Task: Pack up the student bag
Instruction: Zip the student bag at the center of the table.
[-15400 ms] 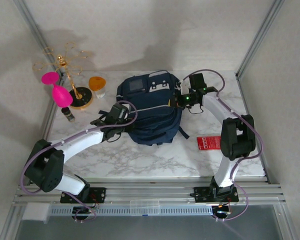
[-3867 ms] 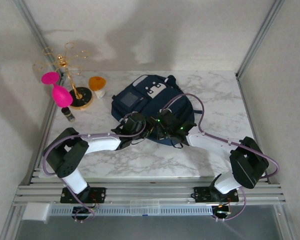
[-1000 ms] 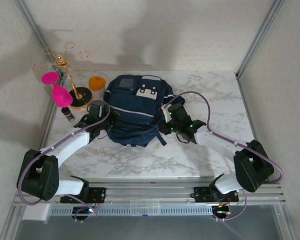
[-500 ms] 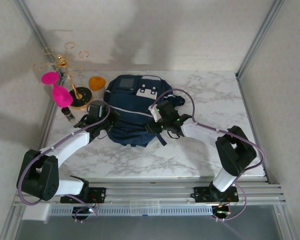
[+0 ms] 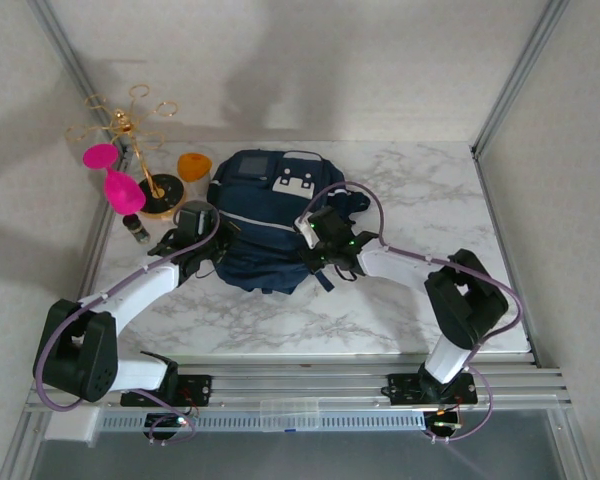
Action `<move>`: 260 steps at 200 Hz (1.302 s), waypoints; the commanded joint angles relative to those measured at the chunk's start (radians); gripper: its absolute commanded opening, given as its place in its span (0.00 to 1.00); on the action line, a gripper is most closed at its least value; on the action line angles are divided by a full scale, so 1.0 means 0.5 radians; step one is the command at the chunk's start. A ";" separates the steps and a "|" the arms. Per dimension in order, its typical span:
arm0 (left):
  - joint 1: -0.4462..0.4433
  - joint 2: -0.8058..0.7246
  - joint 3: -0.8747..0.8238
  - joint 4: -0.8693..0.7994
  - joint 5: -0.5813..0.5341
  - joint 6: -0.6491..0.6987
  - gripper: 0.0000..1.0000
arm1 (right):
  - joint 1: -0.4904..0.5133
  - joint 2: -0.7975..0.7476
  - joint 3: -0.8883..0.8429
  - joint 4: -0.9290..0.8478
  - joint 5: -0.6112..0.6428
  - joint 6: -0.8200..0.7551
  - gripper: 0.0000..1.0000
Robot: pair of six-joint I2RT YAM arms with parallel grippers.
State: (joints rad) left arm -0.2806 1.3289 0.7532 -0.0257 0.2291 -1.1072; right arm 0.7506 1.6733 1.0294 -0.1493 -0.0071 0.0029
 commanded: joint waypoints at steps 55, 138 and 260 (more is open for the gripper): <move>-0.032 -0.187 -0.025 0.084 0.003 -0.151 0.40 | 0.106 -0.424 -0.249 0.121 0.099 0.139 0.00; -0.648 0.021 -0.098 0.580 -0.318 -0.820 0.61 | 0.128 -0.392 -0.264 0.254 0.002 0.266 0.00; -0.673 0.283 0.119 0.381 -0.630 -0.807 0.00 | 0.099 -0.405 -0.361 0.304 0.358 0.290 0.00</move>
State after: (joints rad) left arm -0.6434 1.4940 0.7891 0.1879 -0.0017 -1.5436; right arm 0.8013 1.4845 0.8692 -0.0170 0.0834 0.1276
